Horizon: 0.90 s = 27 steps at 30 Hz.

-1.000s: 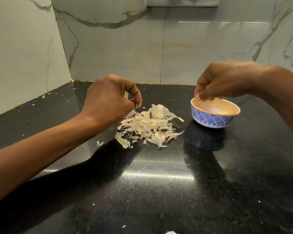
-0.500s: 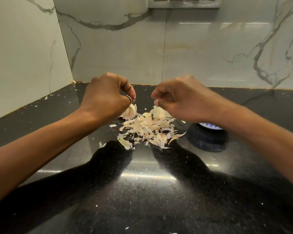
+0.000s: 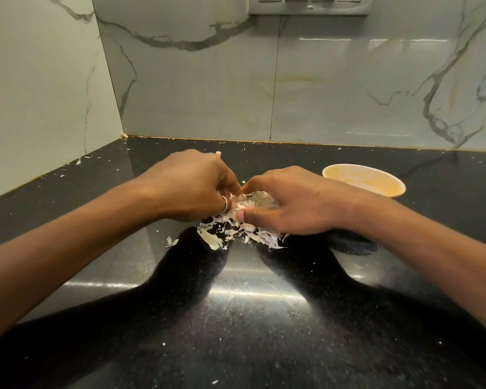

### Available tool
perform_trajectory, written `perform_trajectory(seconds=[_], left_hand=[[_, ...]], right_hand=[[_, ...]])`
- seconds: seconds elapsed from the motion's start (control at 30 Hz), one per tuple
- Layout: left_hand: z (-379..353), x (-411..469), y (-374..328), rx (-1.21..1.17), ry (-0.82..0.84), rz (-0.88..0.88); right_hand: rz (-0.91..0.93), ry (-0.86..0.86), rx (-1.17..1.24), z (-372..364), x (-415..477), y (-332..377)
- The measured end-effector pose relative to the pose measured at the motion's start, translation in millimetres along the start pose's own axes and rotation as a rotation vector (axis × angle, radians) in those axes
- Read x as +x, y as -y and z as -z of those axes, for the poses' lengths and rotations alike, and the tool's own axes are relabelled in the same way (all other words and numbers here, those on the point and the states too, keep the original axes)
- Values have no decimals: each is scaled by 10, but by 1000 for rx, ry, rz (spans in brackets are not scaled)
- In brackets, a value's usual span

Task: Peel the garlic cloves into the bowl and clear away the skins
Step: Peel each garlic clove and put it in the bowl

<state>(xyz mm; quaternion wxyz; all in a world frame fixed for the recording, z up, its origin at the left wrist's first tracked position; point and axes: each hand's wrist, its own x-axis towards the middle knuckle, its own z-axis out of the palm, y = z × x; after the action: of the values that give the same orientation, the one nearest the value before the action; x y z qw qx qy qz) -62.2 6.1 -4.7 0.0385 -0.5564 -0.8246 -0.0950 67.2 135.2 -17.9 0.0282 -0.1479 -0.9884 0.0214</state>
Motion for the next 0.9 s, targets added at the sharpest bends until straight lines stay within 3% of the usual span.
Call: perform_trajectory(seconds=[0.23, 0.4, 0.57, 0.73, 0.83, 0.9], left_hand=[[-41, 17, -2, -33, 23, -24], [28, 29, 18, -92, -77, -28], [132, 10, 21, -213, -145, -3], [-26, -5, -86, -126, -165, 31], [-140, 15, -98, -36, -311, 78], [-153, 35, -69, -98, -463, 159]], right_hand=[[59, -130, 45, -62, 42, -25], [59, -186, 96, 21, -1, -16], [-25, 9, 149, 291, -105, -77], [-74, 159, 164, 254, -118, -92], [-80, 155, 162, 167, -105, -90], [-80, 153, 189, 135, -104, -100]])
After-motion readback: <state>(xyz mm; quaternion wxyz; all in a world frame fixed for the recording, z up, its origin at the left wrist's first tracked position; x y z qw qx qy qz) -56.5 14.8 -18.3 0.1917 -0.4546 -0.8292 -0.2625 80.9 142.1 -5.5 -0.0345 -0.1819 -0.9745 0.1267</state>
